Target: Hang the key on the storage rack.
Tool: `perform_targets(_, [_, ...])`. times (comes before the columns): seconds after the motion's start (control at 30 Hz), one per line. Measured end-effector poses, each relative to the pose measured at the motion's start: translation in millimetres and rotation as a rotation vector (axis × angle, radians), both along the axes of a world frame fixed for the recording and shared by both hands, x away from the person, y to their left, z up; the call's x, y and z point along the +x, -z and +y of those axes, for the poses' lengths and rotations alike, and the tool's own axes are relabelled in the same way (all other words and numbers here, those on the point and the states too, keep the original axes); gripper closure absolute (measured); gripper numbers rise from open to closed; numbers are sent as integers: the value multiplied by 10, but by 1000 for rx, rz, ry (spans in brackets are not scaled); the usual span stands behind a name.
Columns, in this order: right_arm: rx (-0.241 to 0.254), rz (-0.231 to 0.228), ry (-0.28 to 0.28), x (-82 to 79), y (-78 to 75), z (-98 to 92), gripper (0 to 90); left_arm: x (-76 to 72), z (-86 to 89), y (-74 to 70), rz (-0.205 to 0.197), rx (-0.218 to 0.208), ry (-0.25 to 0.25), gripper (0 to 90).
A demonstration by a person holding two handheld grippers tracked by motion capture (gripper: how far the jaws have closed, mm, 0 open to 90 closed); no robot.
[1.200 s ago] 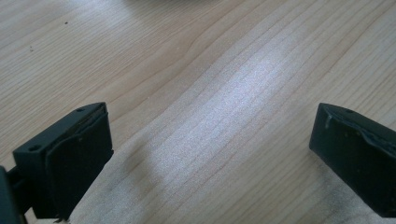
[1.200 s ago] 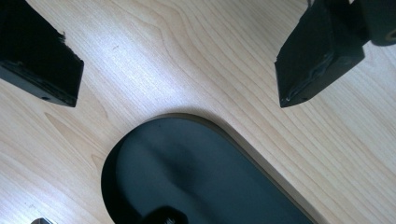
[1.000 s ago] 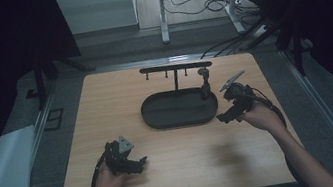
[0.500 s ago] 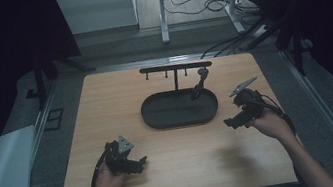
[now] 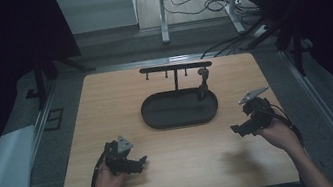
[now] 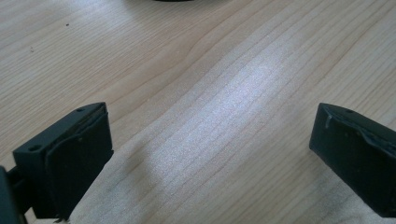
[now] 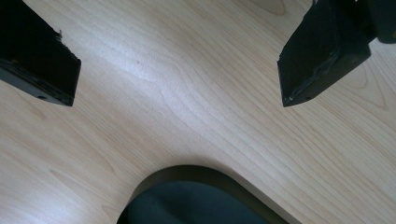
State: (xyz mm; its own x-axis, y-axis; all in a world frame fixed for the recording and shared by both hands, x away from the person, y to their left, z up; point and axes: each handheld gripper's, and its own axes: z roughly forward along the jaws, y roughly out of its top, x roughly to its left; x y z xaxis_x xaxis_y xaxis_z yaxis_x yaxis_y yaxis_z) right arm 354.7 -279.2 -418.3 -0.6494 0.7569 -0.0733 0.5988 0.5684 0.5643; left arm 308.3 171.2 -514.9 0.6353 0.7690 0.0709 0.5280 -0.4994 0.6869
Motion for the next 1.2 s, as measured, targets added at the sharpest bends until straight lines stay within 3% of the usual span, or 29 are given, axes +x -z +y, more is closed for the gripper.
perform_targets(0.4, [41,-24,24,-190,238,-71,0,-2,-5,2,1,9,5,0])
perform_targets(0.9, [88,-46,32,-377,678,-14,0,-4,-14,9,-3,17,7,0])
perform_targets(1.2, [84,-63,25,-438,891,-19,0,-7,-22,9,-5,20,11,0])
